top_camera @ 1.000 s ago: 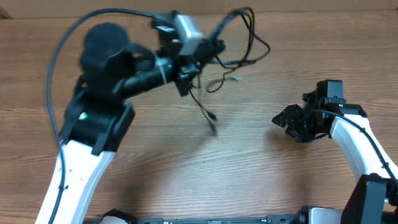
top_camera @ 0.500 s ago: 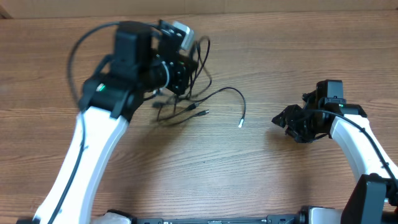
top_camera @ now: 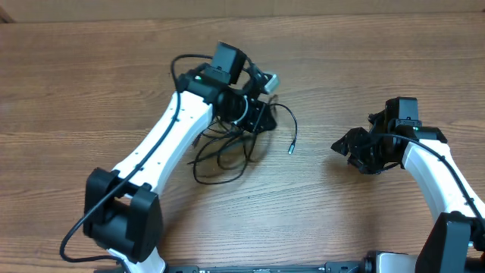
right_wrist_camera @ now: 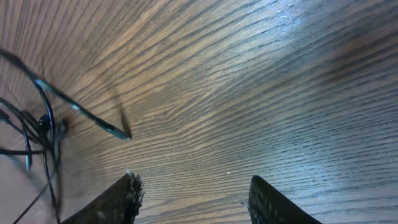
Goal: Untangle cables
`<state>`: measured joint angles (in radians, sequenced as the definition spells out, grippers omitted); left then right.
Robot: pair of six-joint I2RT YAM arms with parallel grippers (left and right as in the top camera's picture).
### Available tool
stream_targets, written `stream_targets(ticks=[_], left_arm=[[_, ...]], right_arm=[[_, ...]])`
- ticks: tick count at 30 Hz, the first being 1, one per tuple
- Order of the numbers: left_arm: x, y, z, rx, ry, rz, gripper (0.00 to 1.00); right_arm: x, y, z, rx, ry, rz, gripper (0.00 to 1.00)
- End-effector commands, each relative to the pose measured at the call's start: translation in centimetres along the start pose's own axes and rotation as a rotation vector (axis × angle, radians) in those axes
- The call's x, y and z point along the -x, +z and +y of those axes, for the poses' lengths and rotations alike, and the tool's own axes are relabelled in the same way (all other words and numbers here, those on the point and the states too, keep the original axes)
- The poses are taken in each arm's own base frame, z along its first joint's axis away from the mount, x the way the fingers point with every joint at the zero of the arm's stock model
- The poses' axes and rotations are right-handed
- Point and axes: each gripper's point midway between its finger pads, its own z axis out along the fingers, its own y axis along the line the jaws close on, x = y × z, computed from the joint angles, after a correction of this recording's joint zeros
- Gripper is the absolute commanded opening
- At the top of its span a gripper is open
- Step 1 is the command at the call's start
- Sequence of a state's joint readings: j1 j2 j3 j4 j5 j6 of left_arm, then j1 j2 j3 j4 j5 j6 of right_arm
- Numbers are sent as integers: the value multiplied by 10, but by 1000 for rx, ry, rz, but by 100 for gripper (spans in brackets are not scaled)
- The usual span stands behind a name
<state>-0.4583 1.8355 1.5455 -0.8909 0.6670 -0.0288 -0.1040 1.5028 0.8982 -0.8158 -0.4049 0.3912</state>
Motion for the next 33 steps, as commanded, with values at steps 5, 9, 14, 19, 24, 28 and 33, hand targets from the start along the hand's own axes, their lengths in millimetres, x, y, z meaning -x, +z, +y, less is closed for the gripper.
stream_targets(ticks=[5, 9, 14, 19, 24, 28, 33], left_arm=[[7, -9, -1, -47, 22, -27, 39], [6, -23, 20, -26, -31, -38, 33], [-4, -39, 48, 28, -121, -25, 34], [-18, -44, 61, 82, -166, 18, 36], [-32, -34, 56, 127, -100, 91, 37], [-42, -29, 66, 244, -74, 142, 37], [-55, -23, 76, 324, -61, 190, 38]], right_arm=[[0, 0, 3, 9, -13, 2, 61], [0, 0, 3, 9, -12, 3, 62], [-5, 0, 1, 0, -3, 21, 63], [-15, 0, -3, -18, 11, 59, 63], [-33, 7, -2, -37, -11, 112, 62], [-51, 18, 5, -46, -71, 151, 62], [-66, 35, 11, -67, -167, 155, 62]])
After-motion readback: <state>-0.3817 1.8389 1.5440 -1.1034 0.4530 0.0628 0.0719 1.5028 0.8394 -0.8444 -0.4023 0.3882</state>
